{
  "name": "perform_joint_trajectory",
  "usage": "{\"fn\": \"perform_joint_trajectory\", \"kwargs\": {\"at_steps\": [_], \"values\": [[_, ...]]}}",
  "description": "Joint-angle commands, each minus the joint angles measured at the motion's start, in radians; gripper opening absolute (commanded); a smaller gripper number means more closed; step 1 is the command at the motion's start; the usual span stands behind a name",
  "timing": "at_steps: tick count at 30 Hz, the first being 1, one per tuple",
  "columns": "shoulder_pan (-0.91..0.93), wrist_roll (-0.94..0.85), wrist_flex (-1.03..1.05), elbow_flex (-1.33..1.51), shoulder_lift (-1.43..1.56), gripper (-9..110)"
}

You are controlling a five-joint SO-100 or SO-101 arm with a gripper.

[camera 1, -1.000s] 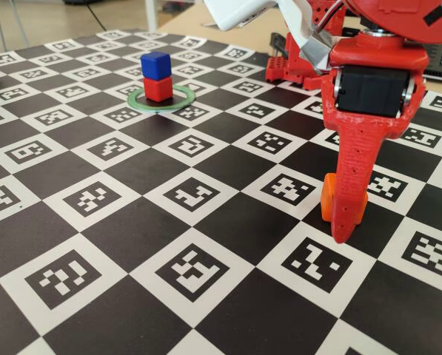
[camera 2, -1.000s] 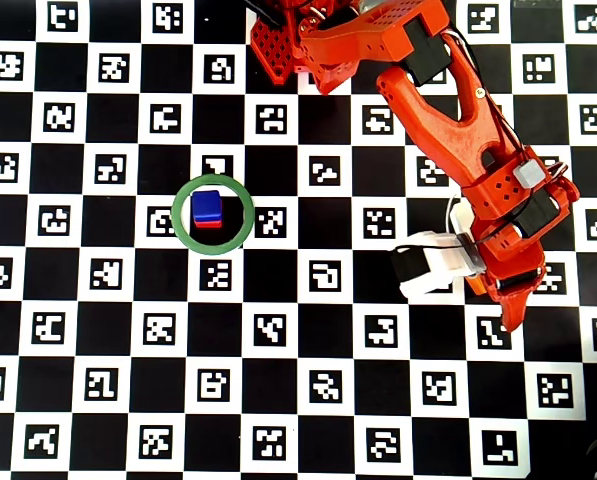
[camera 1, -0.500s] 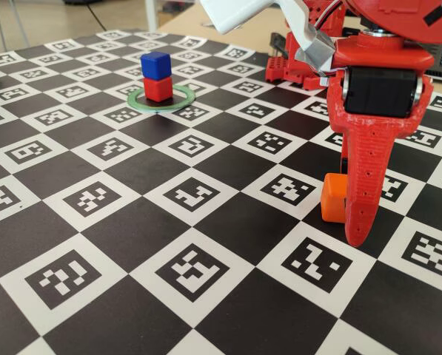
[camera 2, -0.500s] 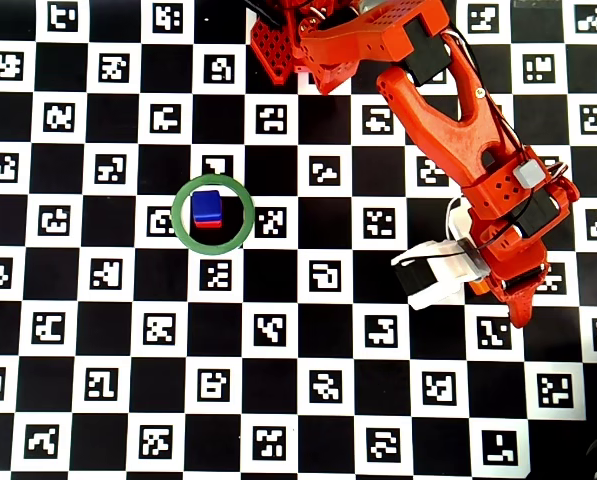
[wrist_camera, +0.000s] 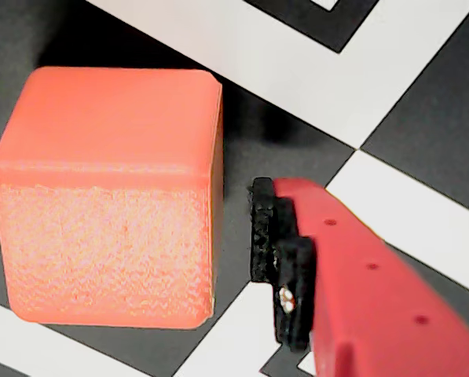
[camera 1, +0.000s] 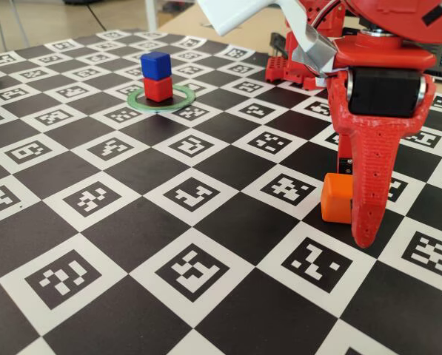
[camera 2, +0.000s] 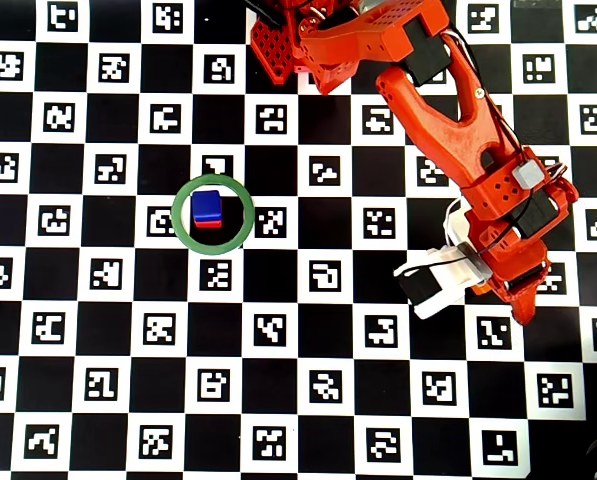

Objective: Grab the red cube then put it in the green circle then put the blue cube on top and finally the orange cube on top

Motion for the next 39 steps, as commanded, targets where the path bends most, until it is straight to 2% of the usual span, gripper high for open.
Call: {"fn": "perform_joint_trajectory", "kwargs": {"at_steps": [1, 7, 13, 18, 24, 32, 39], "values": [[0.009, -0.011, -0.005, -0.044, 0.025, 46], [0.011, -0.017, -0.005, -0.046, 0.023, 45], [0.008, -0.029, -0.005, -0.046, 0.021, 38], [0.008, -0.025, -0.008, -0.044, 0.021, 27], [0.011, -0.005, -0.020, -0.044, 0.023, 5], [0.005, -0.005, 0.002, -0.064, 0.032, 3], [0.003, 0.028, 0.164, -0.179, 0.084, 3]]}}
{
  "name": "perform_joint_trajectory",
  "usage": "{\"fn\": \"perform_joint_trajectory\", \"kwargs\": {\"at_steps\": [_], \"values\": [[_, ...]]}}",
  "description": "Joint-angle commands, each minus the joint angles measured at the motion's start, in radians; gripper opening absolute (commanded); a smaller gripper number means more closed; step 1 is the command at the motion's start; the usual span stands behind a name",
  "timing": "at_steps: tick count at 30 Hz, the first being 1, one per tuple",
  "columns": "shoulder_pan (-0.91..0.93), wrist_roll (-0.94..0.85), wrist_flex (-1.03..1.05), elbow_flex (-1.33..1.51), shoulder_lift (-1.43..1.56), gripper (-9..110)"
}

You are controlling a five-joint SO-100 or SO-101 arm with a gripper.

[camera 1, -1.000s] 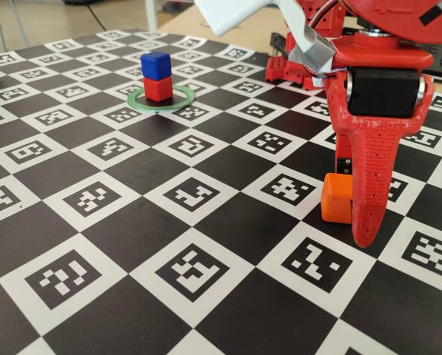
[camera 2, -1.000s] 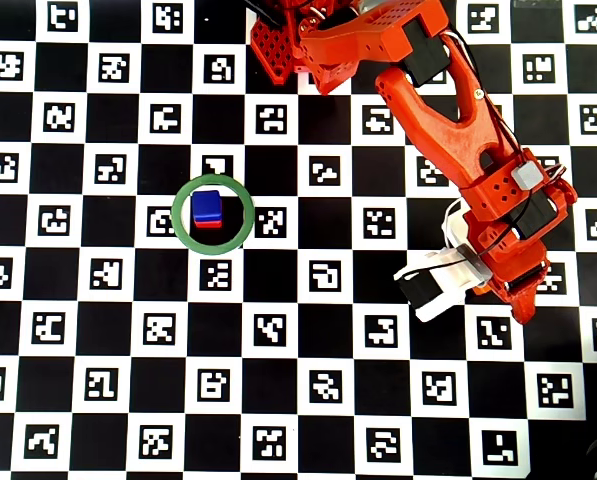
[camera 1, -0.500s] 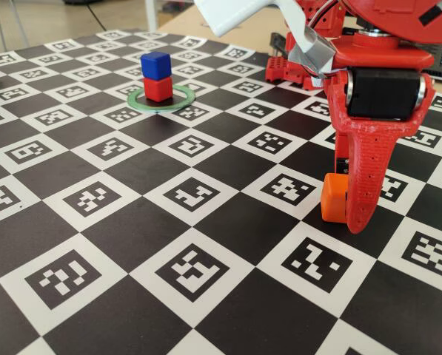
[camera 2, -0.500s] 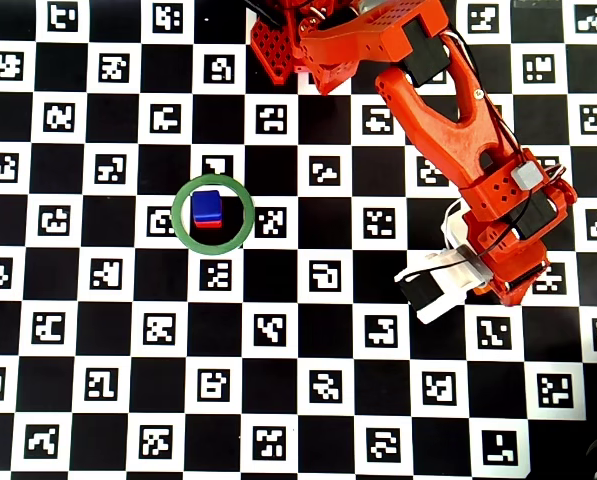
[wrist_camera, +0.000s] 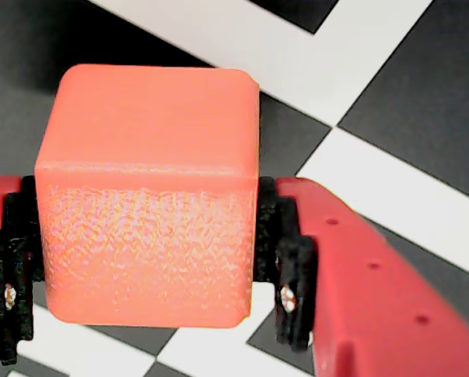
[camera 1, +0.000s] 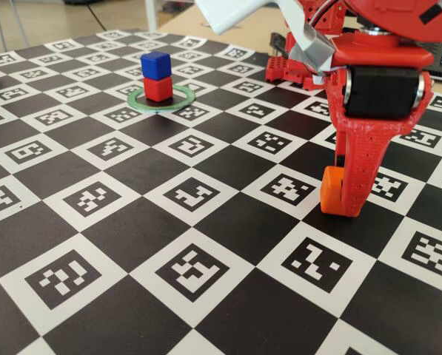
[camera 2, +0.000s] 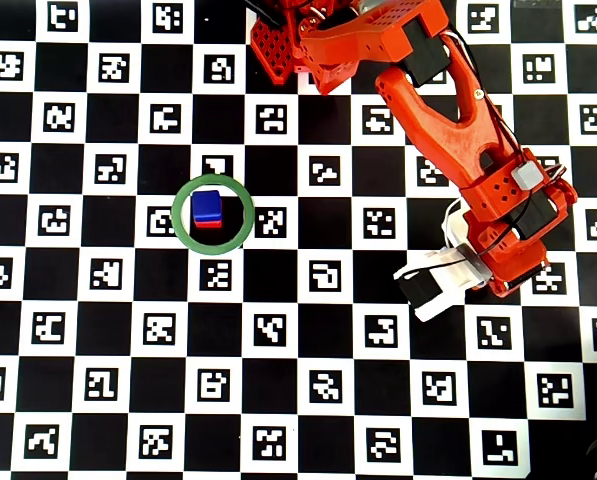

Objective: Grab the red cube then put it in the green circle then put the blue cube on top and finally the orange cube on top

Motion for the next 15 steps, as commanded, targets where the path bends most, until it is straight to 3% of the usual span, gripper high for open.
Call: {"fn": "perform_joint_trajectory", "kwargs": {"at_steps": [1, 8, 15], "values": [[0.006, 0.014, 0.107, -0.137, 0.097, 3], [0.067, 0.011, 0.287, -0.244, 0.210, 2], [0.255, -0.051, 0.356, -0.225, 0.336, 3]]}}
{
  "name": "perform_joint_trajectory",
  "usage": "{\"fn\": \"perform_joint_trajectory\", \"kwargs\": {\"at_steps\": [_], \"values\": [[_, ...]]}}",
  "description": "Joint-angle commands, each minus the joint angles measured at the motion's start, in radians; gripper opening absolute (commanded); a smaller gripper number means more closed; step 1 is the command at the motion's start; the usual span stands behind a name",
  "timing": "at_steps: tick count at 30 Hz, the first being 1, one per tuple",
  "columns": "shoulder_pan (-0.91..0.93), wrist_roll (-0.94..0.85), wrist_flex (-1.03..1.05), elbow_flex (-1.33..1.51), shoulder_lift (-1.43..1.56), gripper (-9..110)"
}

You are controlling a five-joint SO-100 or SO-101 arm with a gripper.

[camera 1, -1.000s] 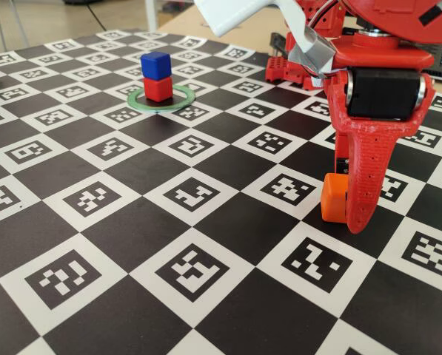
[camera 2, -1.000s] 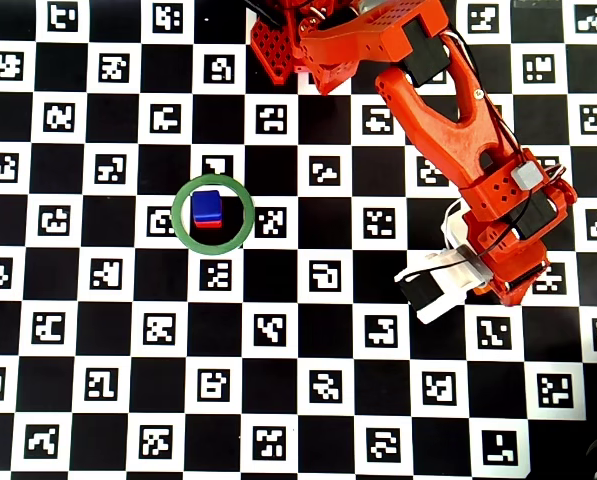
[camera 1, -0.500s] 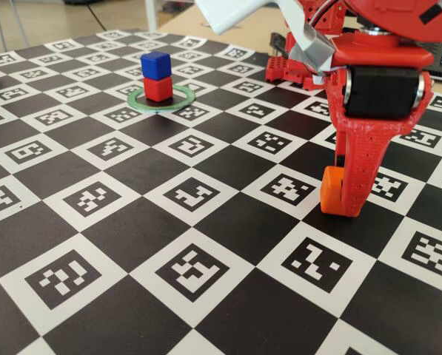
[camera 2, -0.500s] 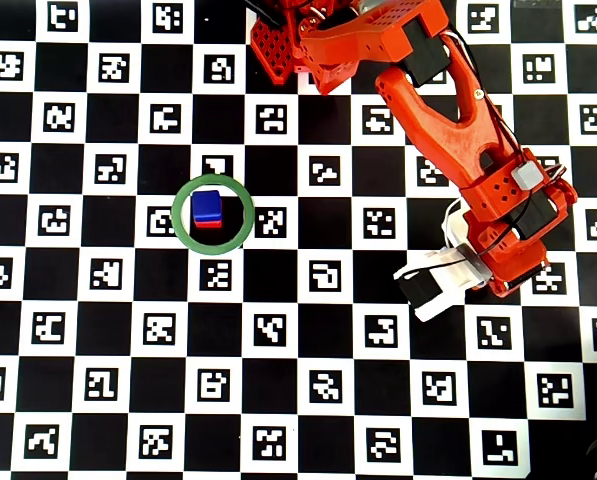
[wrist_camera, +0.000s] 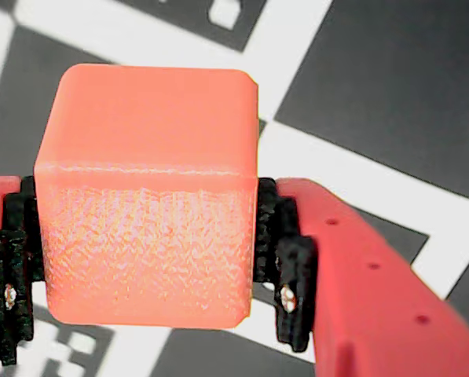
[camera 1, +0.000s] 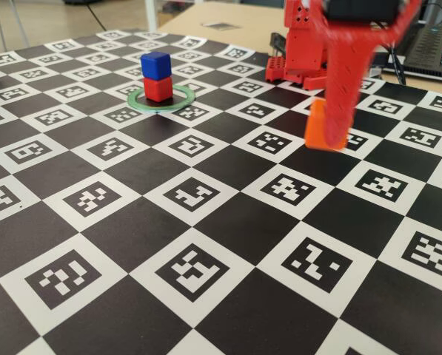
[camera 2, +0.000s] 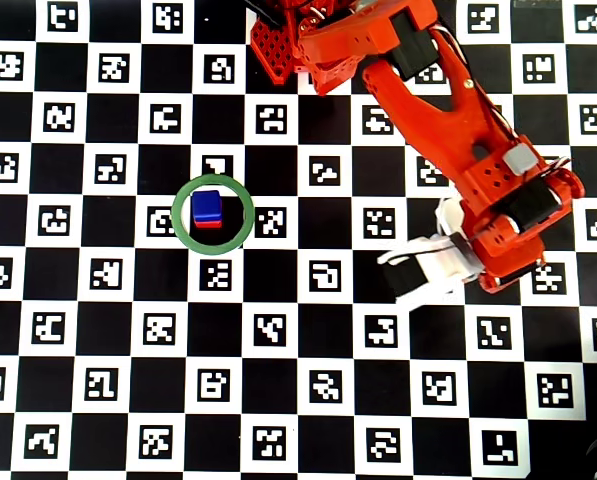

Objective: Grab the red cube then put it in the green circle then put the blue cube on top and finally the orange cube on top

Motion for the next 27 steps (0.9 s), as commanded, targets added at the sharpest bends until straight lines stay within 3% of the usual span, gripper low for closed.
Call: {"fn": "perform_joint_trajectory", "kwargs": {"at_steps": [1, 14, 27], "values": [[0.120, -0.055, 0.046, -0.066, 0.175, 3], [0.683, -0.440, 0.169, -0.063, 0.319, 3], [0.979, -0.606, 0.196, 0.103, 0.472, 3]]}}
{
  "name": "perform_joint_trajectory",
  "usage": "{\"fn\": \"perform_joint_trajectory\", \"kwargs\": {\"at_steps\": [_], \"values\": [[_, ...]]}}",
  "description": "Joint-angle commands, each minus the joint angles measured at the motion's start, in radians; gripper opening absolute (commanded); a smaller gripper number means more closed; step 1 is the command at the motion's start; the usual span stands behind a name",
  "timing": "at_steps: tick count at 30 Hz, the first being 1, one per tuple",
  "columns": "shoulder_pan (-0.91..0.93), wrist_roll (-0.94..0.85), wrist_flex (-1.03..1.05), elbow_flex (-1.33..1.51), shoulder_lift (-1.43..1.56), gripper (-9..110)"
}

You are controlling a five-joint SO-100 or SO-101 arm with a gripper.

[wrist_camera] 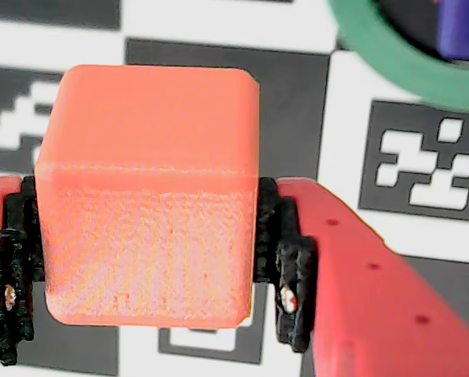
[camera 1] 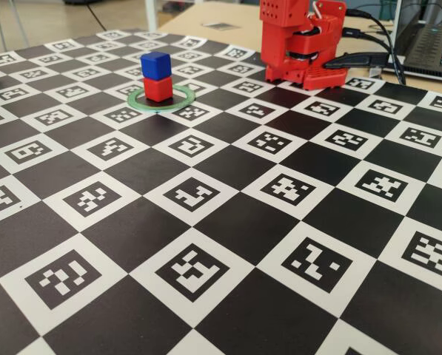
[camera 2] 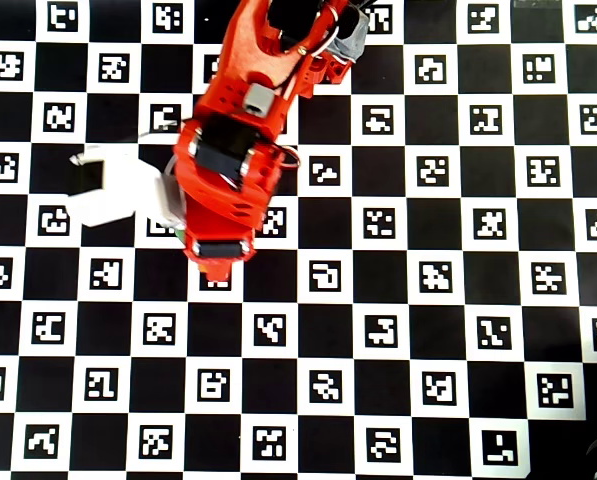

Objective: Grab the red cube then put it in the green circle then put the blue cube on top and finally the orange cube on top

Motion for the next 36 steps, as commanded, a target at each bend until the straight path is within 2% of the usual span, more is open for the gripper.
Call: {"fn": "perform_joint_trajectory", "kwargs": {"at_steps": [1, 8, 16, 21, 36], "values": [[0.055, -0.038, 0.078, 0.020, 0.143, 3], [0.074, -0.063, 0.104, 0.138, 0.247, 3], [-0.009, -0.046, 0.089, 0.295, 0.348, 3], [-0.031, -0.067, 0.041, 0.374, 0.390, 3], [0.074, -0.158, -0.184, 0.538, 0.331, 3]]}}
